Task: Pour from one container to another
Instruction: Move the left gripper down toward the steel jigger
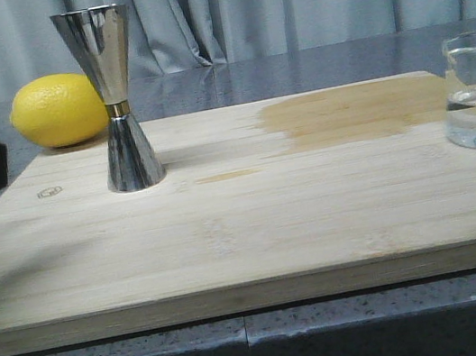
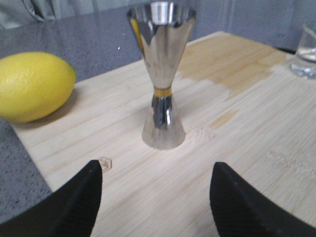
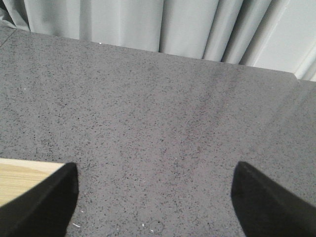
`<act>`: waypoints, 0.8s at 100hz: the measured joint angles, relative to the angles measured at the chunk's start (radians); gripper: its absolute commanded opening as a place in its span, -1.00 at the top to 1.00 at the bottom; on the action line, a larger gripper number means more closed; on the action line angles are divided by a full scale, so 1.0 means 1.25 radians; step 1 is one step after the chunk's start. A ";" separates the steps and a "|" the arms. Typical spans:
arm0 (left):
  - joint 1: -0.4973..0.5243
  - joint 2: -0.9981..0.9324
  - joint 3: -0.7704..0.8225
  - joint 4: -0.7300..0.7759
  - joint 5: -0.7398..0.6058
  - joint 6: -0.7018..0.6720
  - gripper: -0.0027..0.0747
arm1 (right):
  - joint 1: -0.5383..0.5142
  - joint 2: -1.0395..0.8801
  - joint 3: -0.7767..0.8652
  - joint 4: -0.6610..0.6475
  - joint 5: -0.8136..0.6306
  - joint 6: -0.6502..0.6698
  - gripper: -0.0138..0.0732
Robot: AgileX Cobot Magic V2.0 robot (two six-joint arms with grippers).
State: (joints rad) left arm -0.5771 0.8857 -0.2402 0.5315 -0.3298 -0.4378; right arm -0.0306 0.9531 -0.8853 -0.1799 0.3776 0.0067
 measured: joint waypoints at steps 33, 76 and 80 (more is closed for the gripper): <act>0.045 0.003 0.009 -0.050 -0.164 -0.099 -0.18 | 0.000 0.000 0.000 0.000 0.000 0.000 -0.64; 0.054 0.045 0.009 0.065 -0.244 -0.204 -0.18 | 0.000 0.000 0.000 -0.002 -0.004 0.000 -0.64; 0.062 0.054 0.009 0.093 -0.240 -0.204 -0.18 | 0.000 0.000 0.000 -0.002 -0.004 0.000 -0.64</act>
State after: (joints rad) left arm -0.4998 0.9536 -0.2291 0.6476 -0.6303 -0.6928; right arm -0.0306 0.9531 -0.8853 -0.1822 0.3731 0.0067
